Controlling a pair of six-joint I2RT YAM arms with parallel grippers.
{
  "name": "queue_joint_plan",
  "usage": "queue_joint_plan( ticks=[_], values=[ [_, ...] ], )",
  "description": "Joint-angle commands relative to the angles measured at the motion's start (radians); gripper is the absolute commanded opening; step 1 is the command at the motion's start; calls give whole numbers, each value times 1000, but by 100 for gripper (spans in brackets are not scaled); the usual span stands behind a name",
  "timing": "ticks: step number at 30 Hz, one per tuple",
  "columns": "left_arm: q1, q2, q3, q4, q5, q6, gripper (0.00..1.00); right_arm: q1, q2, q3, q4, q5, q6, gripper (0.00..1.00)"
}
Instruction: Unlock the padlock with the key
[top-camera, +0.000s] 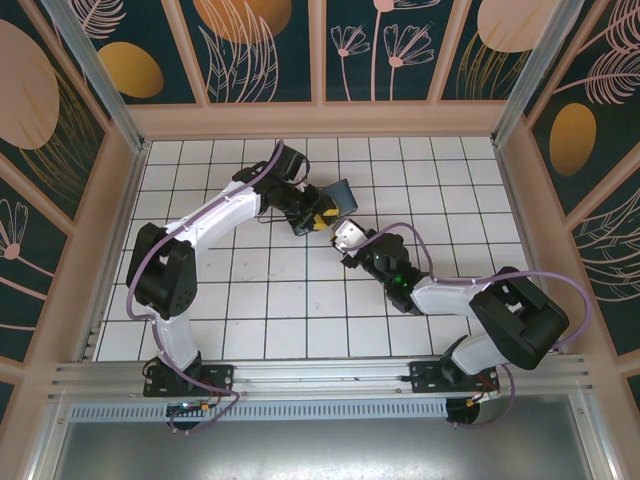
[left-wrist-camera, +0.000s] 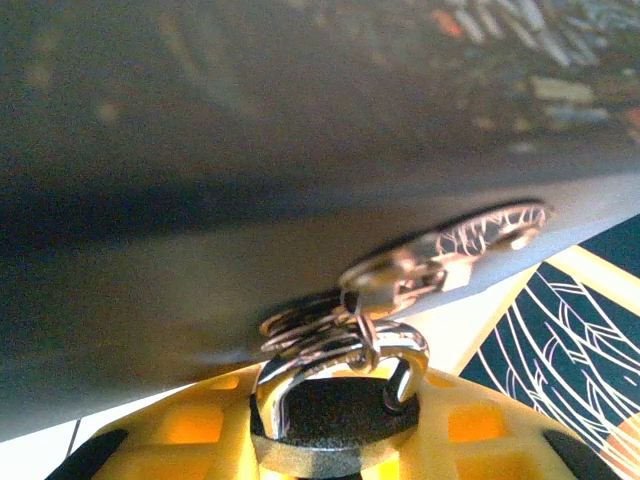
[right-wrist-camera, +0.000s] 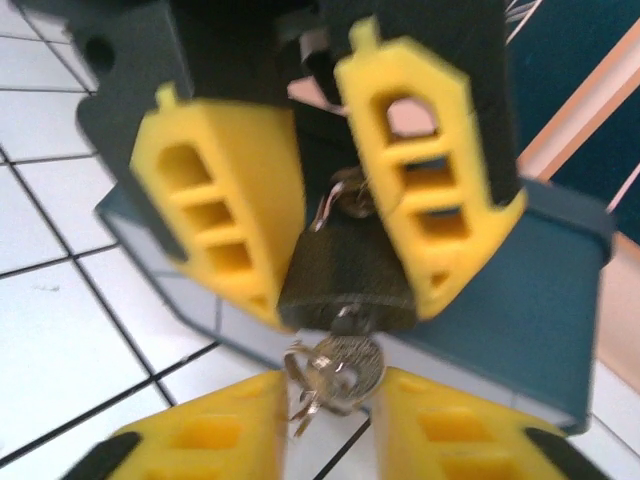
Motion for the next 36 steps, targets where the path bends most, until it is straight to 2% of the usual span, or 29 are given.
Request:
queue_joint_plan(
  ticks=[1, 7, 10, 14, 19, 22, 25, 28, 32, 36],
  values=[
    [1, -30, 56, -29, -40, 76, 0, 4, -54, -15, -95, -26, 62, 34],
    [-5, -23, 55, -78, -140, 166, 0, -49, -157, -42, -172, -154, 359, 39],
    [-5, -43, 2, -22, -153, 150, 0, -89, -152, -29, -189, -228, 591, 37],
    [-6, -55, -25, 18, -131, 121, 0, -91, -84, -24, -40, -276, 928, 31],
    [-7, -62, -27, 35, -126, 112, 0, -87, 67, 20, 165, -343, 1192, 34],
    [-7, -67, -24, 36, -125, 109, 0, -82, 142, 55, 210, -328, 1255, 34],
    [-6, -69, -28, 35, -122, 104, 0, -74, 181, 45, 328, -310, 1276, 36],
    [-8, -72, -23, 35, -120, 101, 0, -68, 203, 75, 291, -272, 1275, 36],
    [-12, -72, -6, 15, -129, 107, 0, -68, 233, 60, 400, -234, 1326, 37],
    [-15, -75, -17, 33, -108, 95, 0, -69, 278, 99, 415, -241, 1361, 36]
  ],
)
